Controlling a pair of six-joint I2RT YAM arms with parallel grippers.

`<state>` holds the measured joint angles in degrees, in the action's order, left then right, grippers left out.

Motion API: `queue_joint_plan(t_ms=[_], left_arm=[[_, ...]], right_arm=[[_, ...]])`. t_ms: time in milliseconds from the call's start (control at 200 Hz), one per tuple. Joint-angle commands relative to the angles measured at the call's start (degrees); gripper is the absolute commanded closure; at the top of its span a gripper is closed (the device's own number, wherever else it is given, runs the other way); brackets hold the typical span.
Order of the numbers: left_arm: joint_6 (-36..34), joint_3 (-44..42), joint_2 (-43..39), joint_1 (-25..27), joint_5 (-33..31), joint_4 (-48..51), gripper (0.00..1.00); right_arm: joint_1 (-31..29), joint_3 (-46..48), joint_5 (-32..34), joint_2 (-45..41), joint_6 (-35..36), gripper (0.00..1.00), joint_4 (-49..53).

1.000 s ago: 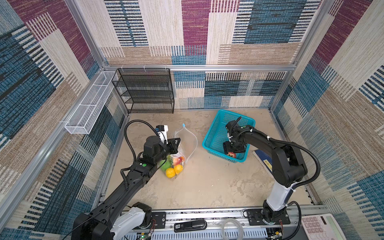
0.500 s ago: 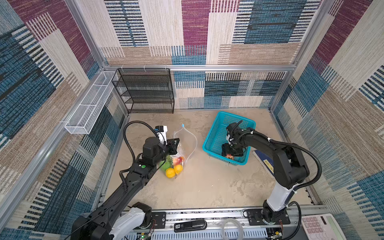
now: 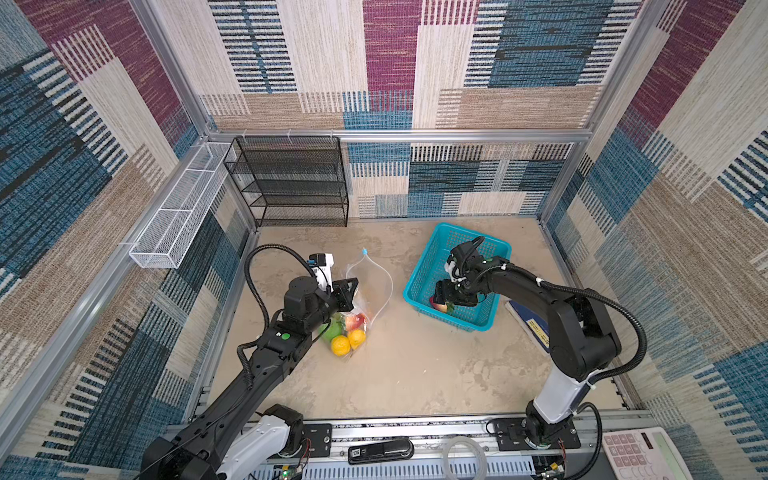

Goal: Place the food in the zip-top bag and seal the zipper
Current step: 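Close the right gripper on the red-and-yellow apple and lift it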

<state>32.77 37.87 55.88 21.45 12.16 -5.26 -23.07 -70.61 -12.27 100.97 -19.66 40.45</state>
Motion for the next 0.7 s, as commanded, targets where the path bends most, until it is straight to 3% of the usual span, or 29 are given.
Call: queue_joint_plan(t_ms=[0, 175, 696], left_arm=[[-1.0, -0.1, 0.1, 0.0, -0.3, -1.2, 1.0], [-1.3, -0.1, -0.7, 0.0, -0.9, -0.3, 1.0], [-1.7, -0.3, -2.5, 0.0, -2.3, 1.7, 1.0]], right_arm=[[-0.9, 0.2, 2.0, 0.3, -1.0, 0.24, -1.0], [-3.6, -1.8, 6.3, 3.7, -0.3, 0.23, 0.2], [-4.3, -2.6, 8.5, 6.8, 2.1, 0.22, -2.1]])
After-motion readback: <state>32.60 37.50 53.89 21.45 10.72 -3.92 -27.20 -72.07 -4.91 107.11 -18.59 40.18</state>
